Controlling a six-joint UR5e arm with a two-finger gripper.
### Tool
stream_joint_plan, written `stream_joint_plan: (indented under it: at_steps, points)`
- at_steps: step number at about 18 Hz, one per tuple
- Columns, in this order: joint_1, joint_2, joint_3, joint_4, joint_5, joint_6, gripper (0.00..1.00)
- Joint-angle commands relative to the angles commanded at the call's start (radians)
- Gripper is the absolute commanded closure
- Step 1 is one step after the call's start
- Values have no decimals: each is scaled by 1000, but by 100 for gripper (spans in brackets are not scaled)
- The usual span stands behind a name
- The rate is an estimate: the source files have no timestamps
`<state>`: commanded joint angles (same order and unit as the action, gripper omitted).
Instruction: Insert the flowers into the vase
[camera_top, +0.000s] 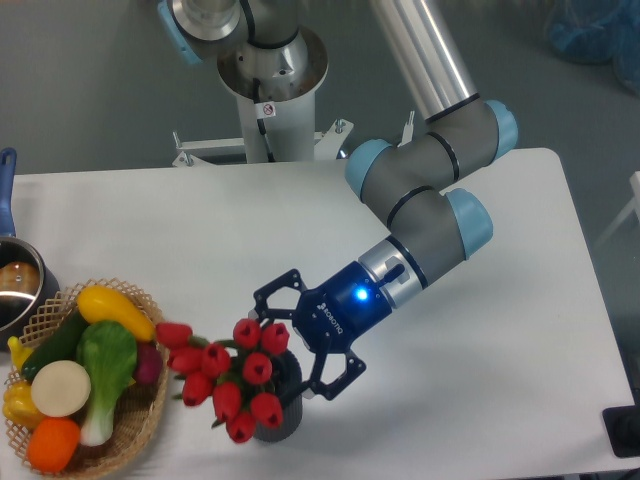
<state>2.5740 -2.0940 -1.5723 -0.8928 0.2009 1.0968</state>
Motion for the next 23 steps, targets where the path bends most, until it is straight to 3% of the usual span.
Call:
stream_joint_plan:
  at_steps: [12,23]
  points:
    - [12,22,-23,6,161,2,0]
    - [41,43,-37,6,224,5,0]
